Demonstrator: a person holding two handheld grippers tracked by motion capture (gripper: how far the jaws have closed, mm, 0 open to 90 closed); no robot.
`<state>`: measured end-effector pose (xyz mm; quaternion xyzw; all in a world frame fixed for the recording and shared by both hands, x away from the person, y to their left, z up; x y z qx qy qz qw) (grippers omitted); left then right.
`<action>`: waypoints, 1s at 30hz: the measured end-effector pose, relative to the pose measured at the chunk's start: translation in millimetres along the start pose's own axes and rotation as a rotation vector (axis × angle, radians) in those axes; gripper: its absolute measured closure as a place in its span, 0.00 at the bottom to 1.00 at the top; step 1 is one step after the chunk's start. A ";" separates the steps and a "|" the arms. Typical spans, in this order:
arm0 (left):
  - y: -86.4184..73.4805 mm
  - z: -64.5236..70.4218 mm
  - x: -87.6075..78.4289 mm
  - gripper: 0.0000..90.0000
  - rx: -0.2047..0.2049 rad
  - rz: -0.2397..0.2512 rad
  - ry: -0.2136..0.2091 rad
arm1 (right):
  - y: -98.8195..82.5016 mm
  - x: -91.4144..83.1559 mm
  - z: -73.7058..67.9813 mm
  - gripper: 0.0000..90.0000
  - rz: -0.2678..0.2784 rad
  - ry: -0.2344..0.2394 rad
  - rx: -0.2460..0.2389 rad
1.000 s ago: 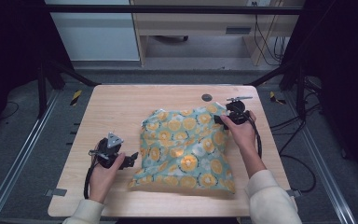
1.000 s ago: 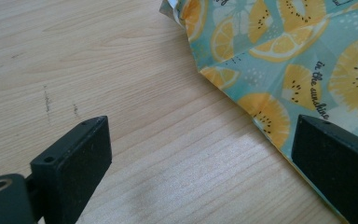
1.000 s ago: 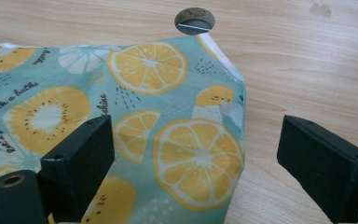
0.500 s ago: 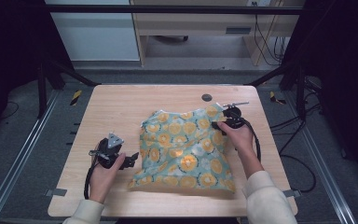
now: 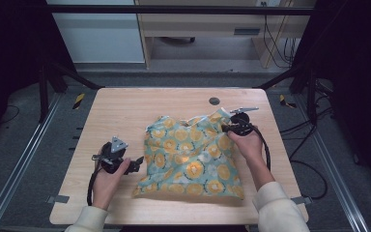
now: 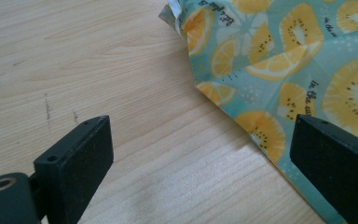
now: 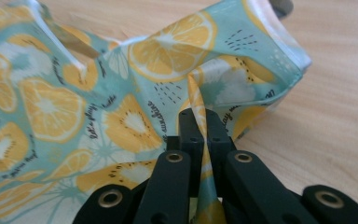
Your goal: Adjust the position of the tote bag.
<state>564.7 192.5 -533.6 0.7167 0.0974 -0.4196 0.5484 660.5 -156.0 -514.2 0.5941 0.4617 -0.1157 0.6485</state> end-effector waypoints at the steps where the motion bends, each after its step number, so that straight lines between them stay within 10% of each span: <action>1: 4.8 0.3 1.0 0.08 0.004 0.005 -0.003 | 3.9 -8.3 -4.0 1.00 0.032 0.002 -0.019; 17: 59.8 -5.6 38.4 0.12 -0.060 -0.029 -0.104 | 5.5 -37.3 -20.7 1.00 0.099 0.043 -0.106; 24: 90.5 -5.4 58.1 0.11 -0.024 -0.027 -0.082 | 3.8 -34.6 -23.3 0.99 0.088 0.045 -0.114; 30: 81.7 -2.4 80.1 0.10 0.020 -0.106 -0.062 | 1.6 -30.9 -25.3 0.99 0.080 0.049 -0.126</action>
Point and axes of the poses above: each handheld gripper's, and its own axes: x roughly forward along the jaws, y roughly out of its top, z roughly to its right, the point moved 10 cm from there along x, roughly forward along the jaws, and after that the axes turned 6 degrees about -z, right-handed, at the moved point
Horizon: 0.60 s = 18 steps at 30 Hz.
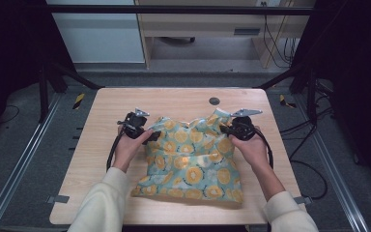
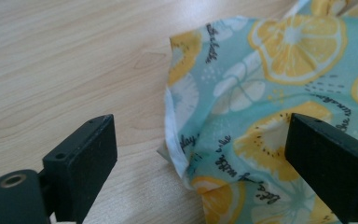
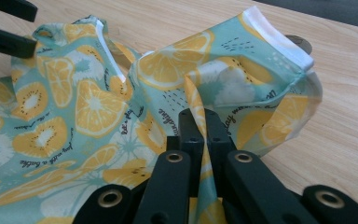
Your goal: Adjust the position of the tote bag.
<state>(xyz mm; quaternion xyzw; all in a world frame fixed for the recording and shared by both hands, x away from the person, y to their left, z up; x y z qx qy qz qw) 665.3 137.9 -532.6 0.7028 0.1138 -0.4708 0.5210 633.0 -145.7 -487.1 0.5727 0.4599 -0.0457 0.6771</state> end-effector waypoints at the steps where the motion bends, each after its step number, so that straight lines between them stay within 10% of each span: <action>1: 0.0 0.0 0.0 0.09 0.000 0.000 0.000 | -0.3 0.6 -0.2 0.99 0.001 0.002 -0.002; 8: -13.8 6.1 13.8 0.20 0.022 -0.053 -0.013 | -1.0 2.4 -2.6 0.99 -0.002 0.010 -0.001; 18: -14.4 12.7 14.3 0.87 0.052 -0.014 -0.049 | -0.5 1.6 -1.2 0.99 0.000 0.007 -0.003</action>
Point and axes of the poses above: each handheld gripper's, and its own axes: x roughly forward along the jaws, y roughly out of its top, z roughly to its right, the point moved 10 cm from there along x, roughly forward along the jaws, and after that the axes turned 6 degrees about -z, right-handed, at the moved point
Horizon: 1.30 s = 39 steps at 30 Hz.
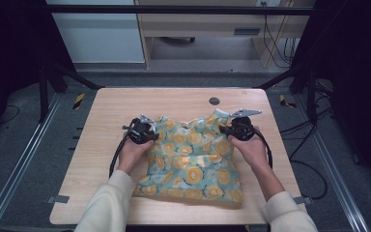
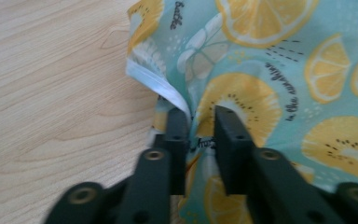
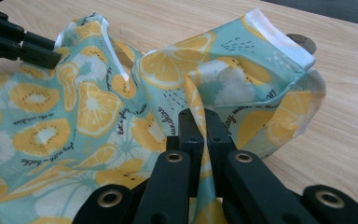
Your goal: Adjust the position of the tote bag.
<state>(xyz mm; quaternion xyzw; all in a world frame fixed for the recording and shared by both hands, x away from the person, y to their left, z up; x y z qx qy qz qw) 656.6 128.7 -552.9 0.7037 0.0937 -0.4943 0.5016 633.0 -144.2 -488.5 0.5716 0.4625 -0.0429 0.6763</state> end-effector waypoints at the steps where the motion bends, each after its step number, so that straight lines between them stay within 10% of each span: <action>1: 0.0 0.5 -0.3 0.92 0.003 -0.001 -0.005 | -0.2 -0.1 0.0 0.99 -0.001 0.001 0.003; 39: 39.5 11.8 -83.8 1.00 0.135 0.163 0.110 | 22.8 -44.7 10.1 0.98 0.070 -0.020 -0.038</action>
Point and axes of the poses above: each handheld gripper's, and its own axes: x roughly forward along the jaws, y roughly out of its top, z roughly to its right, the point moved 10 cm from there along x, roughly forward along the jaws, and after that the axes turned 6 degrees about -z, right-handed, at the moved point
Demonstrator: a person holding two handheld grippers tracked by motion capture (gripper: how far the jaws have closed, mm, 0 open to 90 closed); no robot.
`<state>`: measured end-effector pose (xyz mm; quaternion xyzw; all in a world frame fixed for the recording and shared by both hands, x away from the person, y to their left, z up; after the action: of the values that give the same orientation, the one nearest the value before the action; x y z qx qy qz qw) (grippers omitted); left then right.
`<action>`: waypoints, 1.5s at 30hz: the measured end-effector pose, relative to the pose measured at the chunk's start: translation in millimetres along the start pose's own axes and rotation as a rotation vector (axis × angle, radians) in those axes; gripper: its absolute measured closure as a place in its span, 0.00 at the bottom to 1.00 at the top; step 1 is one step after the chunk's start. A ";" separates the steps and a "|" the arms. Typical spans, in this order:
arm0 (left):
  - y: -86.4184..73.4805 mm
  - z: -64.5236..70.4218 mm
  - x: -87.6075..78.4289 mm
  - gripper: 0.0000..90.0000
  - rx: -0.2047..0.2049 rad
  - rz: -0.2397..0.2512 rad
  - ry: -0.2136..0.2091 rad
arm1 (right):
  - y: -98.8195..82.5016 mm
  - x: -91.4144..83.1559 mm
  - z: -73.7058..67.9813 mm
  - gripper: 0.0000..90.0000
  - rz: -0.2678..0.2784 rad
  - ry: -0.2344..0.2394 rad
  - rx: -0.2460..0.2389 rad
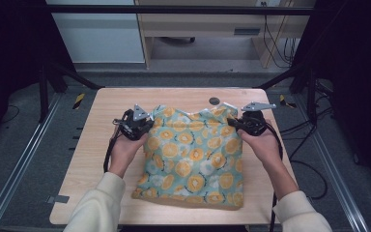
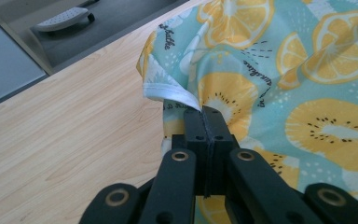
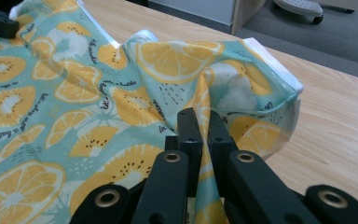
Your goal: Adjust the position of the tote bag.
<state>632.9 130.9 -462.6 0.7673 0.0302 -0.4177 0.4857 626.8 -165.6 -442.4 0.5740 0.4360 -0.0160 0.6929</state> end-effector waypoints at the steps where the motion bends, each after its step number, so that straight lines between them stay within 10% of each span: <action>1: 0.8 0.4 -0.5 1.00 0.002 0.001 0.001 | 0.0 0.0 0.0 0.98 0.000 0.000 0.000; 45: 15.1 9.1 -27.9 1.00 0.076 0.070 0.020 | 5.6 -32.8 -6.6 0.98 0.052 0.010 -0.061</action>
<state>616.1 126.0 -434.6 0.7900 -0.0078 -0.3936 0.4701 605.5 -174.1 -417.3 0.5639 0.4246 0.0180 0.7081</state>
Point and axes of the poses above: each handheld gripper's, and its own axes: x roughly forward along the jaws, y roughly out of its top, z roughly to its right, the point moved 10 cm from there along x, roughly forward along the jaws, and after that the axes turned 6 degrees about -z, right-handed, at the moved point
